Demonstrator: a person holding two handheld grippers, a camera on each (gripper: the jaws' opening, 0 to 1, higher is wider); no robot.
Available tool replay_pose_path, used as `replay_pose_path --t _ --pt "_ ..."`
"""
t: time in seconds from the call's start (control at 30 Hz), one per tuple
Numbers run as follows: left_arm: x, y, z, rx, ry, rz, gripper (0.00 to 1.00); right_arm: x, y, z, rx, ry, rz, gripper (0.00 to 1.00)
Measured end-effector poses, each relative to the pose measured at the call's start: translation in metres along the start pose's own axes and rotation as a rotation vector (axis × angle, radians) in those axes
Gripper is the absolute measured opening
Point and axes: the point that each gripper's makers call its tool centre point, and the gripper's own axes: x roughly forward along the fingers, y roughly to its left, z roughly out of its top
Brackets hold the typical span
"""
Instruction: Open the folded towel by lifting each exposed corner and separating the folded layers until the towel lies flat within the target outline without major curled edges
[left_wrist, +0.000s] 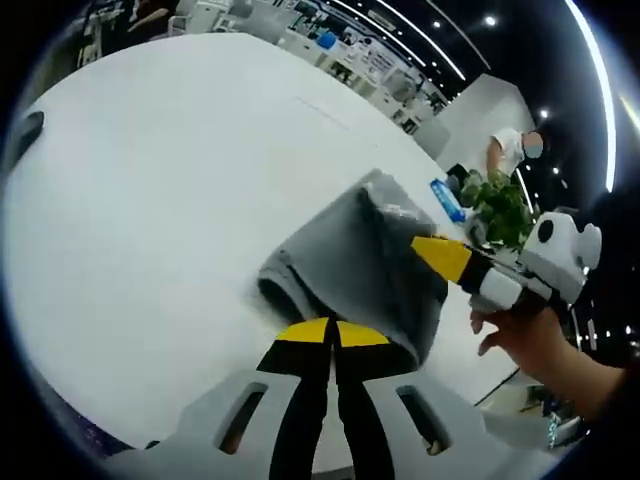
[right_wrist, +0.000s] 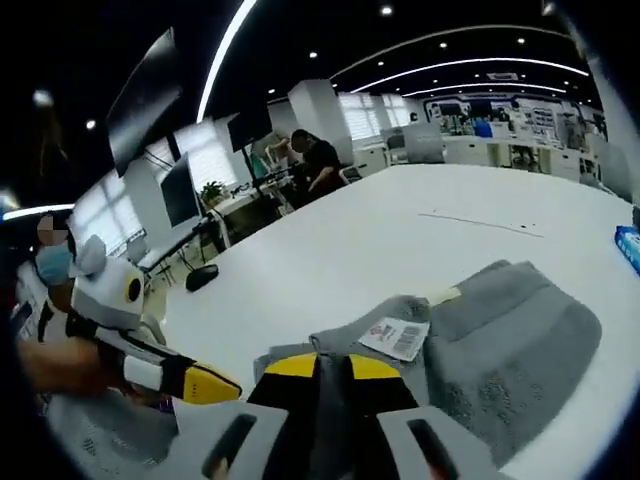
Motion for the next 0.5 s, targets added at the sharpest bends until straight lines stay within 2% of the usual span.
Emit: replay_pose_path --t 0.17,0.33,0.43,0.5 --pt "-0.001 0.001 0.002 -0.009 -0.013 0.003 0.0 0.022 0.026 -0.007 -0.005 0.023 0.029 0.08" --pt "-0.002 0.001 0.003 -0.028 -0.02 -0.001 0.0 0.036 0.036 -0.004 -0.023 0.012 0.026 0.21" --pt "-0.002 0.003 0.003 -0.035 -0.018 0.003 0.0 0.033 0.029 -0.003 -0.138 0.018 -0.025 0.3" --pt "-0.002 0.003 0.004 -0.038 -0.021 0.002 0.0 0.031 0.026 -0.012 -0.17 0.069 -0.029 0.37"
